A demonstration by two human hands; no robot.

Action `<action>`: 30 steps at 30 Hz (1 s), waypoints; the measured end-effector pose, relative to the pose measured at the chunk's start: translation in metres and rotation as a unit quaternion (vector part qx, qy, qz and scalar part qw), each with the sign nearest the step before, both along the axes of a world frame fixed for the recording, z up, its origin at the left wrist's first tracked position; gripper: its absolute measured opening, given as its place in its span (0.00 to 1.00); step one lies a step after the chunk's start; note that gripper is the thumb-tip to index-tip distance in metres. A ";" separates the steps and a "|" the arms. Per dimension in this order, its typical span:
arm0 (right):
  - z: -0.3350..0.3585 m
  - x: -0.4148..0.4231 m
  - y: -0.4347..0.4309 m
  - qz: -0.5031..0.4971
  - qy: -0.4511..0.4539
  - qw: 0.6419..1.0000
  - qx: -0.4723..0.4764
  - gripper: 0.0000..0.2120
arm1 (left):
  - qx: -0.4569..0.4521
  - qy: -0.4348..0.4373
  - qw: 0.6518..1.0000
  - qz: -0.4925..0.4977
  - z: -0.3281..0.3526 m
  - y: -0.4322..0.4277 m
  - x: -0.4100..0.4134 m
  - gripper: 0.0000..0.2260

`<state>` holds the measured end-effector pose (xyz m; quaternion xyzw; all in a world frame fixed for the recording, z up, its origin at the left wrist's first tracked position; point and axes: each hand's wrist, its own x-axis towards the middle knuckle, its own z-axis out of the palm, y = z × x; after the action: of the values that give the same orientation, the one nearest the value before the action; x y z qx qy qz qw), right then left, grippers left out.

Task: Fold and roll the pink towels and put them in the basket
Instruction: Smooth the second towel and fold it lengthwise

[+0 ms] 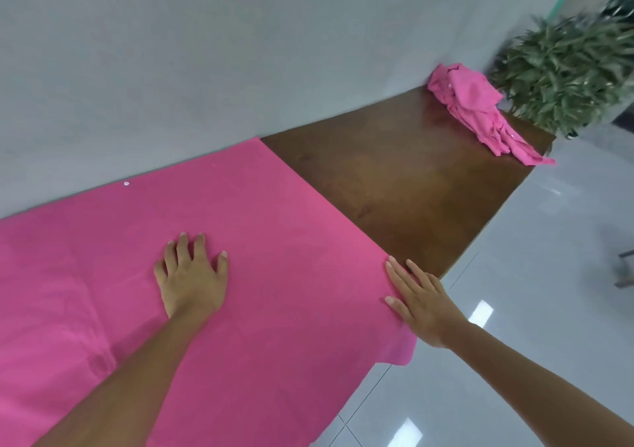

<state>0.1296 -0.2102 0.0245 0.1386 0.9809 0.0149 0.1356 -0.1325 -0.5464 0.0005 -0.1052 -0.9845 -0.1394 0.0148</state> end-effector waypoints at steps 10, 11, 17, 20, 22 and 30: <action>0.009 0.049 -0.005 -0.133 -0.039 0.988 0.068 0.38 | 0.018 0.001 1.000 -0.017 -0.003 -0.002 -0.002 0.28; 0.011 0.050 -0.006 -0.170 -0.045 0.982 0.066 0.37 | 0.021 0.003 1.000 -0.019 -0.003 -0.002 -0.002 0.28; 0.024 0.052 -0.012 -0.284 -0.035 0.958 -0.026 0.29 | 0.027 0.008 0.999 -0.031 -0.006 -0.002 -0.003 0.28; 0.026 0.056 -0.018 -0.299 -0.009 0.952 -0.071 0.28 | 0.021 0.003 0.999 -0.034 -0.005 -0.001 -0.004 0.27; 0.026 0.057 -0.022 -0.294 0.030 0.951 -0.095 0.27 | 0.021 0.008 0.999 -0.044 -0.005 0.000 -0.003 0.26; 0.025 0.041 -0.013 -0.297 0.143 0.935 -0.134 0.19 | 0.033 0.047 0.977 -0.207 0.007 0.036 -0.005 0.15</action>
<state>0.1703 -0.2236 0.0492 0.4049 0.8969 -0.1778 0.0097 -0.1370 -0.5099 0.0078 -0.3131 -0.9342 -0.1670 0.0356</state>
